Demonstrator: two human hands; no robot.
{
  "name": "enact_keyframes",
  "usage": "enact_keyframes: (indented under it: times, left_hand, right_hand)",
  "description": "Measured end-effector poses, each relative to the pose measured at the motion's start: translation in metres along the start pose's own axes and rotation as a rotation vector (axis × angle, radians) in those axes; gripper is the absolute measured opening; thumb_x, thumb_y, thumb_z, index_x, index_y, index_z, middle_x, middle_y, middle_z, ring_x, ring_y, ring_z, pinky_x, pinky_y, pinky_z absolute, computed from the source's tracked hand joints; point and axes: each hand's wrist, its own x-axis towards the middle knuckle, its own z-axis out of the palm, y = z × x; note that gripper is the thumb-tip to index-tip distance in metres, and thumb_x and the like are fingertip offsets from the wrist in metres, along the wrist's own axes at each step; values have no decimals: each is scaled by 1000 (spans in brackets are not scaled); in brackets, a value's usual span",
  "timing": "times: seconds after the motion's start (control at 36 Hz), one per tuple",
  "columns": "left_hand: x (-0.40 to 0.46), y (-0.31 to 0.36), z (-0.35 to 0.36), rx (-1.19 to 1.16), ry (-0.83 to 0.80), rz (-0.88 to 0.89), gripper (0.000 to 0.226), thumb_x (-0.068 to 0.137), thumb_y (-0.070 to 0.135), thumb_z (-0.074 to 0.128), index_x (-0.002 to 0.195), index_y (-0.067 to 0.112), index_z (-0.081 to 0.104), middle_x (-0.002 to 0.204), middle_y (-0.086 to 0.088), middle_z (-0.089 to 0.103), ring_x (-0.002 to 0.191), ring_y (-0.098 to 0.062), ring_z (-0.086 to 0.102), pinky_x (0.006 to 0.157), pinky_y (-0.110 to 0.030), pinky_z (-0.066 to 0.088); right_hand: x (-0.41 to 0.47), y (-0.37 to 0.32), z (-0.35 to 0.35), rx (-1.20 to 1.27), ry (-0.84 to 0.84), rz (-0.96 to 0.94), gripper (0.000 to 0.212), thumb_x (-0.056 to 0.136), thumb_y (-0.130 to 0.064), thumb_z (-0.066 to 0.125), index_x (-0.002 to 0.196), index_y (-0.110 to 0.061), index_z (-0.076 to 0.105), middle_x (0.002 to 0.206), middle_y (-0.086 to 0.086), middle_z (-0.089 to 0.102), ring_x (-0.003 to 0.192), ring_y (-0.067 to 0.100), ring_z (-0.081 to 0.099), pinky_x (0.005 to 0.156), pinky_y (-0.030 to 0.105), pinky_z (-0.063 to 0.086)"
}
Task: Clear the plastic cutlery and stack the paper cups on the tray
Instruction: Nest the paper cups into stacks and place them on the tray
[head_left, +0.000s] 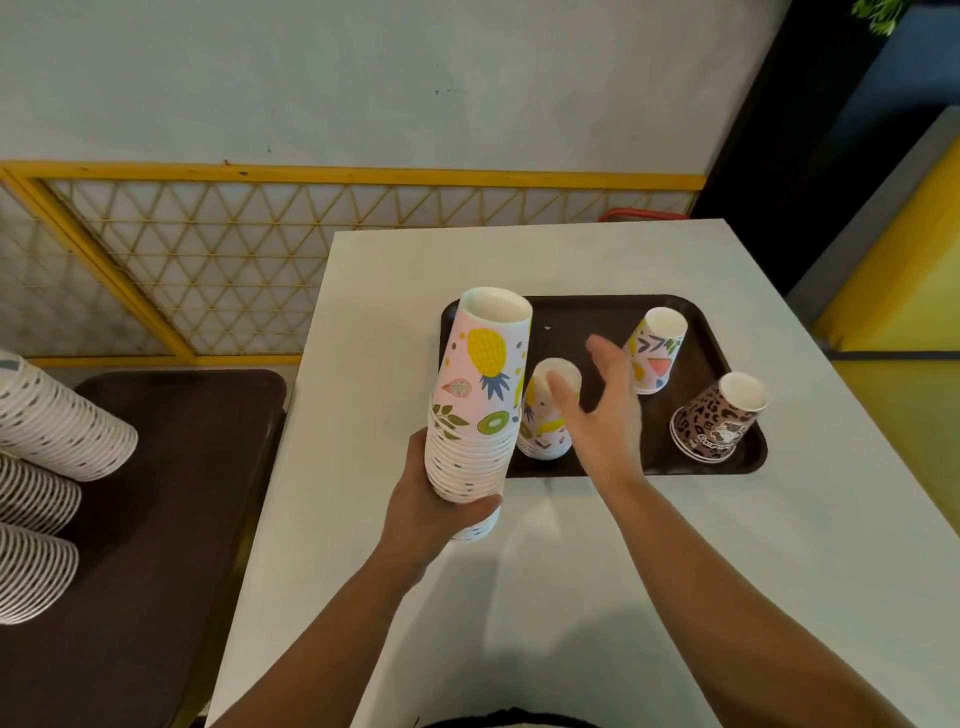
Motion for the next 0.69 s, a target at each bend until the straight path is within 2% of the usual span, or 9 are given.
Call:
enact_keyframes:
  times: [0.08, 0.19, 0.28, 0.33, 0.44, 0.53, 0.69]
  left_hand:
    - [1, 2, 2, 20, -2, 9, 84, 48, 27, 83, 120, 37, 42, 107, 24, 61, 99, 5, 59, 71, -13, 47]
    - [2, 3, 6, 52, 8, 15, 74, 48, 26, 82, 111, 41, 44, 101, 29, 62, 95, 9, 59, 70, -11, 47]
    - [3, 4, 9, 74, 11, 30, 75, 48, 28, 82, 111, 42, 43, 103, 27, 62, 98, 5, 59, 79, -22, 51]
    - [2, 4, 10, 87, 8, 42, 75, 48, 29, 82, 110, 41, 43, 105, 24, 62, 99, 6, 58, 80, -23, 50]
    - [3, 3, 10, 107, 3, 55, 73, 47, 30, 82, 107, 44, 42, 105, 25, 61, 97, 11, 57, 78, -16, 48]
    - [2, 3, 11, 111, -8, 57, 79, 47, 30, 82, 114, 42, 41, 108, 23, 60, 101, 5, 57, 81, -20, 49]
    - [3, 1, 11, 104, -21, 41, 74, 47, 28, 82, 107, 47, 43, 106, 27, 61, 98, 13, 56, 76, -13, 46]
  right_hand:
    - [-9, -29, -6, 163, 26, -197, 50, 89, -41, 50, 130, -14, 43, 131, 0, 52, 124, 4, 47, 105, 25, 39]
    - [-13, -60, -9, 123, -235, -188, 61, 79, -54, 55, 131, -25, 40, 134, -6, 53, 124, 5, 48, 101, 31, 45]
    - [-14, -71, -9, 153, -357, -114, 62, 74, -46, 72, 126, -34, 40, 116, -22, 59, 109, -5, 56, 89, 18, 50]
    - [-15, -74, -8, 147, -396, -112, 53, 75, -37, 72, 119, -32, 43, 102, -29, 59, 96, -13, 58, 79, 9, 48]
    - [-15, -72, -8, 141, -372, -114, 42, 78, -28, 72, 111, -31, 46, 94, -30, 58, 86, -18, 57, 72, 4, 47]
    - [-16, -71, -8, 155, -335, -108, 43, 78, -27, 72, 112, -30, 46, 96, -28, 58, 87, -17, 58, 70, 5, 48]
    - [-13, -76, -12, 184, -262, -113, 40, 79, -22, 71, 111, -27, 48, 98, -22, 62, 90, -10, 61, 74, 11, 51]
